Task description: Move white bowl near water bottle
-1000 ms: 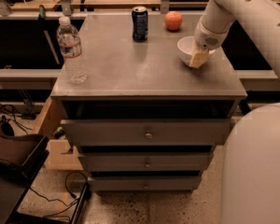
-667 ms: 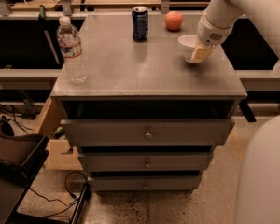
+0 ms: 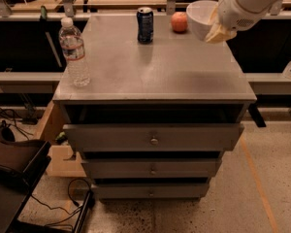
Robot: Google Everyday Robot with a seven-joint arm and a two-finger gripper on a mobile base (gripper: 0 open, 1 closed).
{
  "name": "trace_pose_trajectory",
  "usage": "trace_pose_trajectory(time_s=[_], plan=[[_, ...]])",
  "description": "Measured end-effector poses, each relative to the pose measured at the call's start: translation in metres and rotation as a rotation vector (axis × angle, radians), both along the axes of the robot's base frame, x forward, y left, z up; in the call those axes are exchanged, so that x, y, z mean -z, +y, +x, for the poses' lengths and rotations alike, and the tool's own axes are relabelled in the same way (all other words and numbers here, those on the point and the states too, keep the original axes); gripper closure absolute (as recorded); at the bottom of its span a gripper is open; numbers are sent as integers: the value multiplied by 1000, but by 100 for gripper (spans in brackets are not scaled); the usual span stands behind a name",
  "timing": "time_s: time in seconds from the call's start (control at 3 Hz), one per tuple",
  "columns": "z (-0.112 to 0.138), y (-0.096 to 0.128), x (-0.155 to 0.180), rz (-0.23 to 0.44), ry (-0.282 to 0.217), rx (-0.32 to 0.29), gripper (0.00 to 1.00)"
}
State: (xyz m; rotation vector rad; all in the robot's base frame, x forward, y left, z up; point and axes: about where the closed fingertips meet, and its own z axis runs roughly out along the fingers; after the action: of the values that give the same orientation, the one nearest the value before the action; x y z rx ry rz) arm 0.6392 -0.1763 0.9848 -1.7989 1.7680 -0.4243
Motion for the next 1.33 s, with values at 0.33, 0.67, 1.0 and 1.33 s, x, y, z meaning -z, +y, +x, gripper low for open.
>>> trace_pose_trajectory(time_s=[0.33,0.67,1.0,1.33], plan=[[-26,37,-38,8,-115,-151,100],[-35,80,-62,10,-179,-331,100],[-37,124,-75,17,-204,-493,100],[-35,162,-68,10,-190,-589,100]])
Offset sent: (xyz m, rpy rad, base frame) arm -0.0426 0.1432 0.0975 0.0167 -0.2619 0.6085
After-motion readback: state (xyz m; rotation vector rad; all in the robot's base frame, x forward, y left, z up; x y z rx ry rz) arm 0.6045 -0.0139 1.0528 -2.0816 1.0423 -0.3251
